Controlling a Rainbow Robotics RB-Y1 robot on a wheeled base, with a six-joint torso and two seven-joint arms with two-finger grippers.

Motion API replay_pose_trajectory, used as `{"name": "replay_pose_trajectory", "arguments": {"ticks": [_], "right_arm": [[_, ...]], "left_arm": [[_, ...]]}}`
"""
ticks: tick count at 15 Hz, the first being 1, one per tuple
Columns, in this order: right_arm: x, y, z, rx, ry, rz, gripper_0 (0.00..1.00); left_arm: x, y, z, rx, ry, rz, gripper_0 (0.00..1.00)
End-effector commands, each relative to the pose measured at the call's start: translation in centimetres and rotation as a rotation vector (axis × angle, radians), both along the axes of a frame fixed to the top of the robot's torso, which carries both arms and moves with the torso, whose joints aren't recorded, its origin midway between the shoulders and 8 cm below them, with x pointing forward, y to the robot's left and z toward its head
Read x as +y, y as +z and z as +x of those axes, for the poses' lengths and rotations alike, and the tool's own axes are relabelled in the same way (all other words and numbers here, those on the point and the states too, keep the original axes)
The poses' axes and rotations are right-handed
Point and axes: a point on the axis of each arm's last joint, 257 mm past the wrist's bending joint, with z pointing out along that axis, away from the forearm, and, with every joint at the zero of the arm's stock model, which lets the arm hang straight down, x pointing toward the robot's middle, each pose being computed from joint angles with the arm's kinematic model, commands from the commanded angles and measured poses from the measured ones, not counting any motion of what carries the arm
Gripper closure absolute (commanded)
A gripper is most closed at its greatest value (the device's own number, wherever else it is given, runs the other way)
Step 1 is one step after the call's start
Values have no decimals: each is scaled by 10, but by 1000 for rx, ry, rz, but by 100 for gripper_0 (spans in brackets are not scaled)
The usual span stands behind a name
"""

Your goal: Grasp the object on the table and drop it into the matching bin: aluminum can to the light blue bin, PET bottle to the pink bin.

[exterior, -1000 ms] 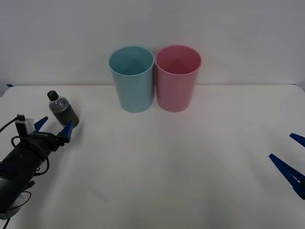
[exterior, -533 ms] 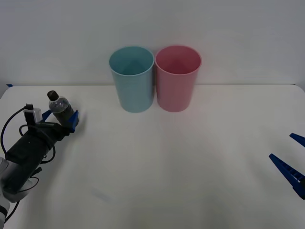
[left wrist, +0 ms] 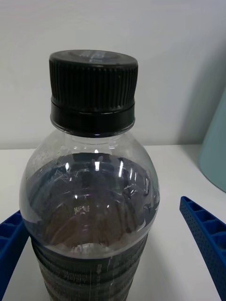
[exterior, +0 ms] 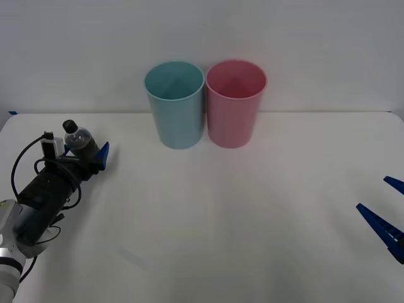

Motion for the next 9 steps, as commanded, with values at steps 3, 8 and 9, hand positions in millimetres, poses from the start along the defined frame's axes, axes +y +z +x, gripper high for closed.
{"name": "replay_pose_trajectory", "arguments": {"ticks": [3, 8, 9], "right_arm": [[0, 0, 0, 0, 0, 0, 0], [0, 0, 0, 0, 0, 0, 0], [0, 0, 0, 0, 0, 0, 0]], "left_arm": [[1, 1, 0, -3, 2, -5, 100], [-1, 0, 0, 0, -2, -4, 100], [-1, 0, 0, 0, -2, -4, 100]]}}
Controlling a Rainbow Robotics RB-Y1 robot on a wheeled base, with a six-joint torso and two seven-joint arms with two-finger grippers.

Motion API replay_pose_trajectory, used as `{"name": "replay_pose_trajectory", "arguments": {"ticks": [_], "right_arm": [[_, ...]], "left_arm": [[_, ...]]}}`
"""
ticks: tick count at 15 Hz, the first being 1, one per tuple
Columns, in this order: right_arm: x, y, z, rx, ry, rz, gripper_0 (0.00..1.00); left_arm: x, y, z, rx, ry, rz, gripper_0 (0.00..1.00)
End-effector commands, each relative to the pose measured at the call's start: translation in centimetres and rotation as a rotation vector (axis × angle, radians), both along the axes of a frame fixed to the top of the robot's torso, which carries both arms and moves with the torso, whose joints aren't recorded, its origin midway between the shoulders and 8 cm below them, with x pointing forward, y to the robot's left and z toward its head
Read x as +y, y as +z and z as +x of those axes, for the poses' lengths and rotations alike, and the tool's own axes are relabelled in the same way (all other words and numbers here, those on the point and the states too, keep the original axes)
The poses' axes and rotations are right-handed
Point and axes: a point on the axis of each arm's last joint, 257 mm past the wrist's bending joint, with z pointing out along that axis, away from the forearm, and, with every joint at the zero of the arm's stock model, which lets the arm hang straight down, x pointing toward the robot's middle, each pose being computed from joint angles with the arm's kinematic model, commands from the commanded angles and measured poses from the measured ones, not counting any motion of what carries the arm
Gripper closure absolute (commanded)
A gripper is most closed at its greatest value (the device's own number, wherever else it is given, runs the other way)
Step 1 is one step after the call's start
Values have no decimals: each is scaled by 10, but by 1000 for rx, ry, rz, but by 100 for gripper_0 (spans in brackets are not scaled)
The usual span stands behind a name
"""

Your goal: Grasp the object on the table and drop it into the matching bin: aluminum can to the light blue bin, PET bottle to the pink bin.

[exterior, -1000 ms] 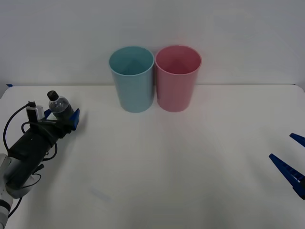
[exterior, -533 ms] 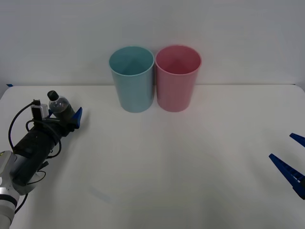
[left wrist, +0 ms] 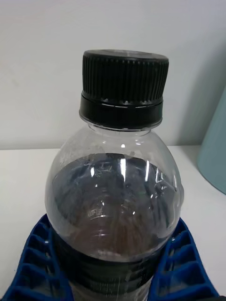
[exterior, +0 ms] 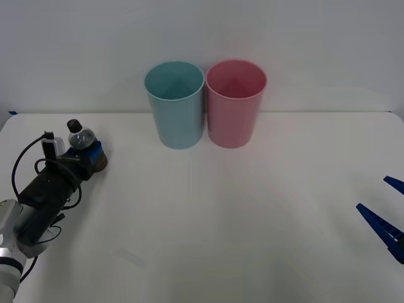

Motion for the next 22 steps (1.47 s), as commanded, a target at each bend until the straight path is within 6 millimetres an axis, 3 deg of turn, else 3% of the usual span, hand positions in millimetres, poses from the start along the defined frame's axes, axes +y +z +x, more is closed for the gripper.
{"name": "replay_pose_trajectory", "arguments": {"ticks": [1, 4, 8, 14, 22], "right_arm": [[0, 0, 0, 0, 0, 0, 0], [0, 0, 0, 0, 0, 0, 0], [0, 0, 0, 0, 0, 0, 0], [0, 0, 0, 0, 0, 0, 0], [0, 0, 0, 0, 0, 0, 0]], "left_arm": [[1, -1, -1, 2, 0, 1, 100], [-1, 3, -5, -12, -16, -12, 100], [-6, 33, -23, -83, -34, -52, 100], [-21, 115, -48, -203, -92, -238, 100], [-62, 225, -67, -333, -224, -374, 100]]}}
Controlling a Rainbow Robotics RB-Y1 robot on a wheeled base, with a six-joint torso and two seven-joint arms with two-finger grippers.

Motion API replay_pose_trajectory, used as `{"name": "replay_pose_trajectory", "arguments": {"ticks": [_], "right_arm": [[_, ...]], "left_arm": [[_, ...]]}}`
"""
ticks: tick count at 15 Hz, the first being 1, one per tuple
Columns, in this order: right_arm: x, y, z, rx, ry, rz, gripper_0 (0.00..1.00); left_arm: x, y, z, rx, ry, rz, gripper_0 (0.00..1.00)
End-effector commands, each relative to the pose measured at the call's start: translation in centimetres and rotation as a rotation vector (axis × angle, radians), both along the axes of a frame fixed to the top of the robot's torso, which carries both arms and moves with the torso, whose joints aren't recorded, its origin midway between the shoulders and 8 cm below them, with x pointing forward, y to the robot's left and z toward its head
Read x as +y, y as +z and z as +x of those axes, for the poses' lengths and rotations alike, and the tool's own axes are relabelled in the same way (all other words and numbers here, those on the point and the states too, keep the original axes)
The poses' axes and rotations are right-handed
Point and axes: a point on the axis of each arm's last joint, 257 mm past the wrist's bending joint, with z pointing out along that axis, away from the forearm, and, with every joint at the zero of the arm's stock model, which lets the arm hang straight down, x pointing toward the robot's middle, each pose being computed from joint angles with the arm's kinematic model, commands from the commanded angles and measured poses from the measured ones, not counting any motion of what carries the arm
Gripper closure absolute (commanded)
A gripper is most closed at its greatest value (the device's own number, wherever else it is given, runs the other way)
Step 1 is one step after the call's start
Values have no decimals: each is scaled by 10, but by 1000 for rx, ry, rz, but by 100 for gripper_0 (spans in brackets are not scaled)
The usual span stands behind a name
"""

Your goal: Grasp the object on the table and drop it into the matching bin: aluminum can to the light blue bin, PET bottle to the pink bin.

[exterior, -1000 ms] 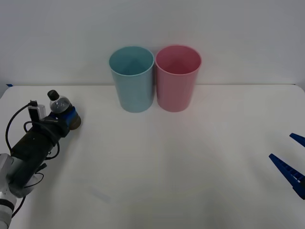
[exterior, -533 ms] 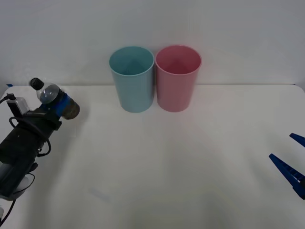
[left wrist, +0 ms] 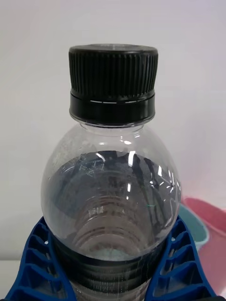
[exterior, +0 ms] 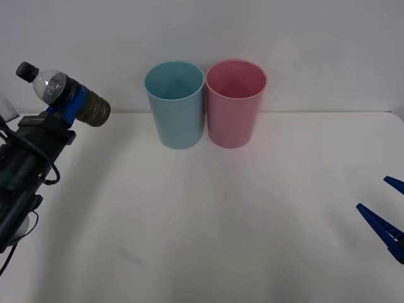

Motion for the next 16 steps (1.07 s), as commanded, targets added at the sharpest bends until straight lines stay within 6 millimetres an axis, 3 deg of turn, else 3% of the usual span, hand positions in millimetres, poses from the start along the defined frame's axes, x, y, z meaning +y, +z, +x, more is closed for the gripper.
{"name": "replay_pose_trajectory", "arguments": {"ticks": [1, 7, 10, 16], "right_arm": [[0, 0, 0, 0, 0, 0, 0], [0, 0, 0, 0, 0, 0, 0], [0, 0, 0, 0, 0, 0, 0], [0, 0, 0, 0, 0, 0, 0]], "left_arm": [[-11, 29, -4, -42, -23, -3, 100], [-53, 67, 4, -109, -123, 93, 100], [-90, 81, 12, -127, -203, 132, 100], [-162, 104, 70, -116, -334, 190, 100]]}}
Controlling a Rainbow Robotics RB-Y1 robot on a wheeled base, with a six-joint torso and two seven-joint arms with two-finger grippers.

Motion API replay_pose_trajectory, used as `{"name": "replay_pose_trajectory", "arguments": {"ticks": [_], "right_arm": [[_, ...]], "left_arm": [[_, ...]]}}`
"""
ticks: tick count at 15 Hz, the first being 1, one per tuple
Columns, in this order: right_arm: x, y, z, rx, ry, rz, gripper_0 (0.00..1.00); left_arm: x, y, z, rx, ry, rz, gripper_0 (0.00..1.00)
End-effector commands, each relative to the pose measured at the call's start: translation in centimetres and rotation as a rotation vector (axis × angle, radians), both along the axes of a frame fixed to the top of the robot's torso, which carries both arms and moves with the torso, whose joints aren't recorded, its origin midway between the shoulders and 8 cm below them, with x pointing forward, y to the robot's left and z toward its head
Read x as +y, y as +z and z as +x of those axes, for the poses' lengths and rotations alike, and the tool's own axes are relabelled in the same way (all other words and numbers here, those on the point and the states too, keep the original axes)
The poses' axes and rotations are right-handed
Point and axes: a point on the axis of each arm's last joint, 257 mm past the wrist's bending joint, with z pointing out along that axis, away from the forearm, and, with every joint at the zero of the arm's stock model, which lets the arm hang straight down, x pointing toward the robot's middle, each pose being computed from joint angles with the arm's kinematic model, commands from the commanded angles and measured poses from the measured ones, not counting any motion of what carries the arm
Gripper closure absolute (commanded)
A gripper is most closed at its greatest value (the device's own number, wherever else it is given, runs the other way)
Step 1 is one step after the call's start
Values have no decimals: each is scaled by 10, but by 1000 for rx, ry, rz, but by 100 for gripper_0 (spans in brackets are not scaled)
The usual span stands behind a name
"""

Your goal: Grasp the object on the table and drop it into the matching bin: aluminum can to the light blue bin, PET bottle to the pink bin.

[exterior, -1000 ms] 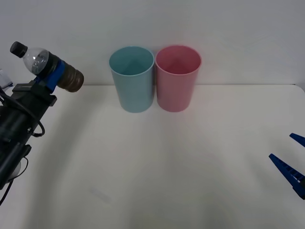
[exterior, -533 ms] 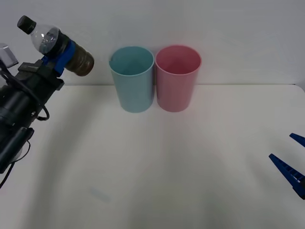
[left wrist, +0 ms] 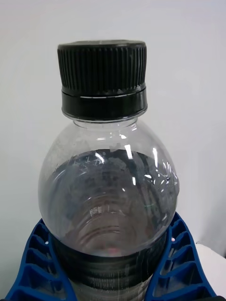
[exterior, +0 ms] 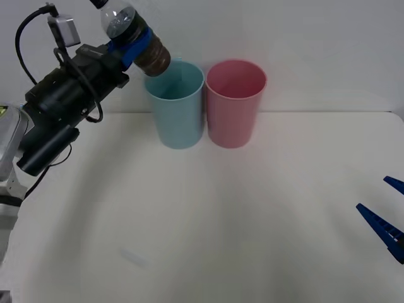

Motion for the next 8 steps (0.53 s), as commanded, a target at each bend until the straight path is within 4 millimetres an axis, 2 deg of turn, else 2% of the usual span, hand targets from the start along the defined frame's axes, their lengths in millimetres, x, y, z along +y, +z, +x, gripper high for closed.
{"name": "replay_pose_trajectory", "arguments": {"ticks": [1, 3, 8], "right_arm": [[0, 0, 0, 0, 0, 0, 0], [0, 0, 0, 0, 0, 0, 0], [0, 0, 0, 0, 0, 0, 0]], "left_arm": [[-35, 6, 29, 17, -43, 47, 100], [-60, 10, 44, 22, -68, 84, 100], [-106, 11, 74, -17, -77, 241, 100]]}}
